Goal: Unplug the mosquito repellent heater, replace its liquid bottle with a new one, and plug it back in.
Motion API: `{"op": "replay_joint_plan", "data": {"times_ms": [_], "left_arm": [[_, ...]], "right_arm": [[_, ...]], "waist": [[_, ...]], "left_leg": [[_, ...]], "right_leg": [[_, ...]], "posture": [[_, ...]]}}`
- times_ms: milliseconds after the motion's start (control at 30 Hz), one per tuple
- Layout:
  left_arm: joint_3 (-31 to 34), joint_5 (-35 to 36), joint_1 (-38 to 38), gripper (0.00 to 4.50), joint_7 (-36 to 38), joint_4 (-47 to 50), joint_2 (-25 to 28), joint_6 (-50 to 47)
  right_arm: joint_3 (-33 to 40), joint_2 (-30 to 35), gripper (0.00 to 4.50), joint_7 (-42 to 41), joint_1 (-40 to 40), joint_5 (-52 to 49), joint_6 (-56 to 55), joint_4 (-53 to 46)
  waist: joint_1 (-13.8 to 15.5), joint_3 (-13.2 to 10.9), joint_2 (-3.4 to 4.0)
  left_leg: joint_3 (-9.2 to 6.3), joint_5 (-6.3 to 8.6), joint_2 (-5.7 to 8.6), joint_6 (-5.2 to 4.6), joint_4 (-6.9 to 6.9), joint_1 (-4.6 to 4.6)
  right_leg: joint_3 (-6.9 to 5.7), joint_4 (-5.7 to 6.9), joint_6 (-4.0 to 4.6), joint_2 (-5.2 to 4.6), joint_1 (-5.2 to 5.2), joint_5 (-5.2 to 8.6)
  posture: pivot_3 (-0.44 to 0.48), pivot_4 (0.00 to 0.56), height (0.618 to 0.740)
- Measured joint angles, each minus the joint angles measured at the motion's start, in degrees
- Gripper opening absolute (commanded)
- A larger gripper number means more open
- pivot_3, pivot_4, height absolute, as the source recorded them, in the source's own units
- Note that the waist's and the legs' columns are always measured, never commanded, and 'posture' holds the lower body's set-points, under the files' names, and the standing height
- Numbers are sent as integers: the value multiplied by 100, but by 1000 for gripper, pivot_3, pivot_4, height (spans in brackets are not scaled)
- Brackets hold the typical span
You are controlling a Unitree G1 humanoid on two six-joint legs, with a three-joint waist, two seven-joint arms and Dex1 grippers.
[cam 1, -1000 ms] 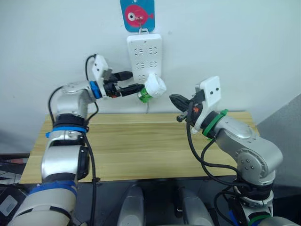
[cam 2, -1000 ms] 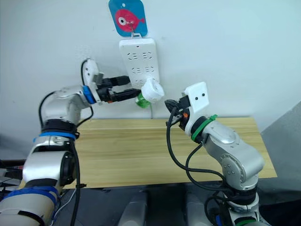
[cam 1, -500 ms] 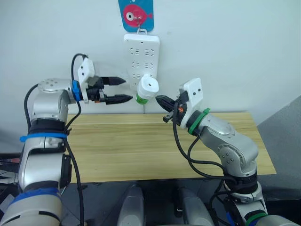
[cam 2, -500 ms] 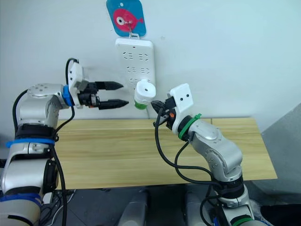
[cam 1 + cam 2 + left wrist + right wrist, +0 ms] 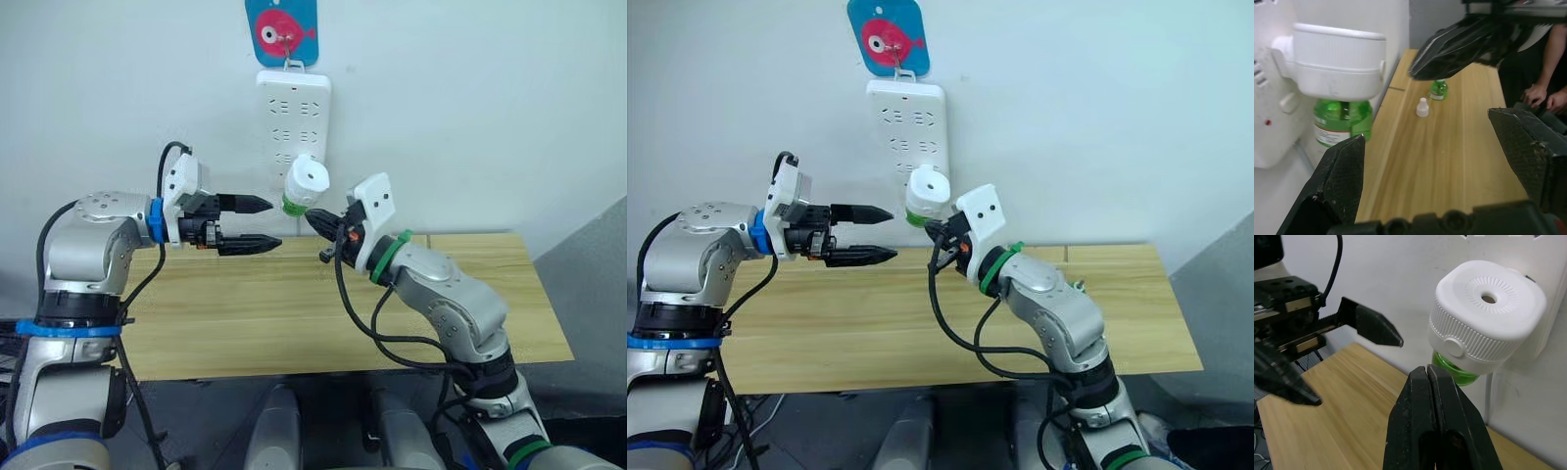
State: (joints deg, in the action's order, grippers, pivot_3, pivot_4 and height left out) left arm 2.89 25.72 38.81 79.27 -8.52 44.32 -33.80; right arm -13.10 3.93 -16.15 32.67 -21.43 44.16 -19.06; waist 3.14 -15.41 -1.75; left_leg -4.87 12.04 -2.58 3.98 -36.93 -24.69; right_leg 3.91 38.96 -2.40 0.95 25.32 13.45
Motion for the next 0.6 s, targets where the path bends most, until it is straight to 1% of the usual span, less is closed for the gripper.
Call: {"op": "replay_joint_plan", "data": {"times_ms": [233,600], "left_arm": [[36,89,-29,4500,-120,2,114,1],[32,111,-19,4500,-161,-30,113,57]], "right_arm": [[54,-61,30,-1,68,125,-251,293],[164,-294,30,50,66,182,-261,326]], "waist": [[16,0,0],[16,0,0]], "left_leg": [[1,0,0,0,5,0],[1,-1,0,2,3,0]], "right_leg": [[0,-2,4,0,0,0],[0,0,3,0,1,1]], "posture": [[310,203,740],[295,204,740]]}}
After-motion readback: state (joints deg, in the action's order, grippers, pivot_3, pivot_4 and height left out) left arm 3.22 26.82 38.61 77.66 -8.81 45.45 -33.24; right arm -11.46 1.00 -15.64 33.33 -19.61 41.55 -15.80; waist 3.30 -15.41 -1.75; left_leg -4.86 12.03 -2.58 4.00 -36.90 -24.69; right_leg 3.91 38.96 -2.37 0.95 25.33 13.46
